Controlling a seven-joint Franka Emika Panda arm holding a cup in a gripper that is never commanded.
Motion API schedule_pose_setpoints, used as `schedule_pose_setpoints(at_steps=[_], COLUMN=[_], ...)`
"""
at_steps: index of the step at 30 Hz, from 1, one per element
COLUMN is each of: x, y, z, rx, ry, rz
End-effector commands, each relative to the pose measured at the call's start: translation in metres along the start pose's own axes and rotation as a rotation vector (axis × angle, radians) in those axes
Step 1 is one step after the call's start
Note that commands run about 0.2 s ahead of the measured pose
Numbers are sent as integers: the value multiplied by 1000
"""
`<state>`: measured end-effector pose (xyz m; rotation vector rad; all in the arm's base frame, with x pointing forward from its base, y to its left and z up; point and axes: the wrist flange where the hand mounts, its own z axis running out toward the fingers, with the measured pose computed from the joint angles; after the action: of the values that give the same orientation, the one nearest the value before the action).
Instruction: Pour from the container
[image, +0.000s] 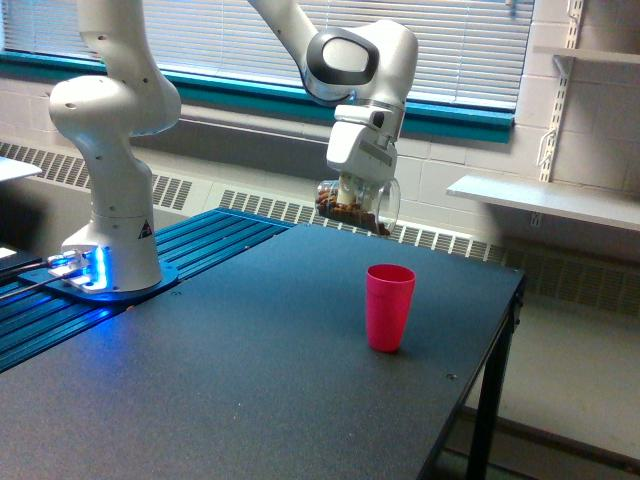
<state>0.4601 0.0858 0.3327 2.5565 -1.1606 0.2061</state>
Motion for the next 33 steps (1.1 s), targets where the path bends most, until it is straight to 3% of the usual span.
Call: schedule_pose_setpoints(at_steps=[1,33], x=[-1,-3], y=[-4,-7], z=[-2,12], rx=[-8,-46], ry=[10,9], rz=[14,21])
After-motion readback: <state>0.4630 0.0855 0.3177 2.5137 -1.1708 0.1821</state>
